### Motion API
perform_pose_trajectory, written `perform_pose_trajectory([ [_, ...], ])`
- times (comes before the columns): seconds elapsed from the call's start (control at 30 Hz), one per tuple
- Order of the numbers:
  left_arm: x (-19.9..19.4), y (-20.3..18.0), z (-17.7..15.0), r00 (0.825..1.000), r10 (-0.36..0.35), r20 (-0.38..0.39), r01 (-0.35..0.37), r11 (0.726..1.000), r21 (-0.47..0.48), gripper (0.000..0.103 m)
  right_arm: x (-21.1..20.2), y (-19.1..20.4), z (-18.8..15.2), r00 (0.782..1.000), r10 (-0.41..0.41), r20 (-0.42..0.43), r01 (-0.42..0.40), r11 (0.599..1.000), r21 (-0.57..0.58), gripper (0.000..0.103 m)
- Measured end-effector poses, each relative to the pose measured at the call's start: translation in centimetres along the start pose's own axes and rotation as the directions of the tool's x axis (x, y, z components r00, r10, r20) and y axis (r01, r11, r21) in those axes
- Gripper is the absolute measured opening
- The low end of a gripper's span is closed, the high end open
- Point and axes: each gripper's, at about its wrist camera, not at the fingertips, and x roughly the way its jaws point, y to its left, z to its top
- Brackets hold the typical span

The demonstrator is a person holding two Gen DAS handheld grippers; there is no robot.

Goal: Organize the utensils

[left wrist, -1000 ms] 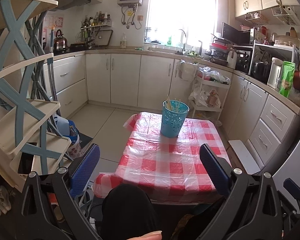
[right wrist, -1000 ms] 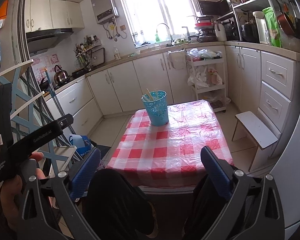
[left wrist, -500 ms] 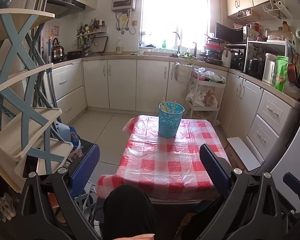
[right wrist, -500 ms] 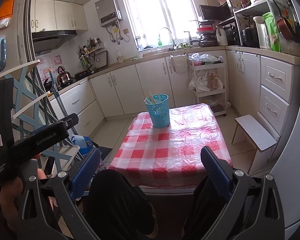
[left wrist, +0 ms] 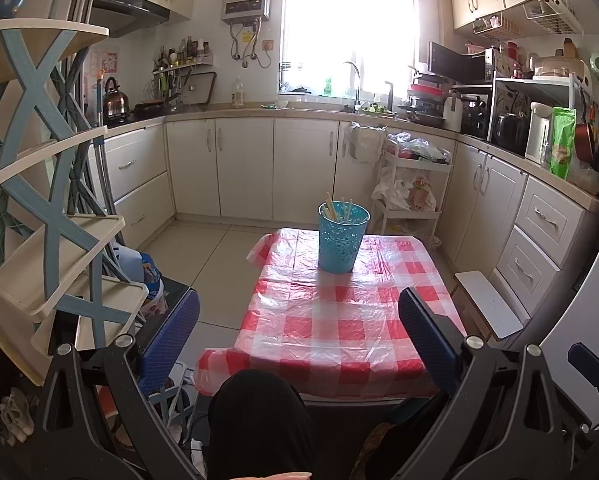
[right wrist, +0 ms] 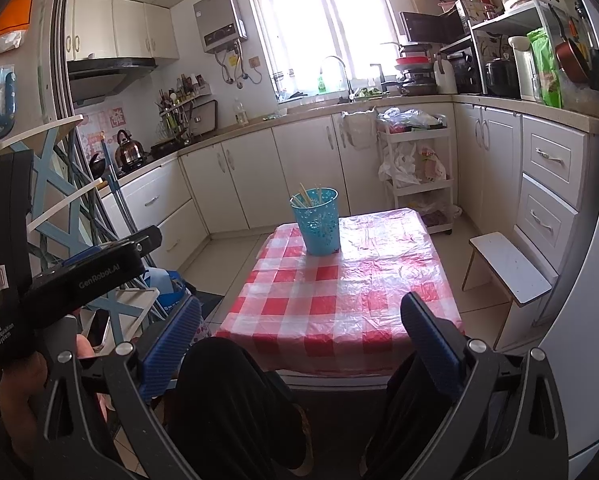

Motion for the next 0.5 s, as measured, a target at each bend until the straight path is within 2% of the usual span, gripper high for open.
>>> perform_pose_trajectory([
  [0.5,-0.88,-0.52,-0.06,0.999,0.025,0.03,-0.026,0.999,0.033,0.096,-0.09,-0.19,-0.1,1.0,0.0,0.004,0.0,1.0,0.001,0.096],
])
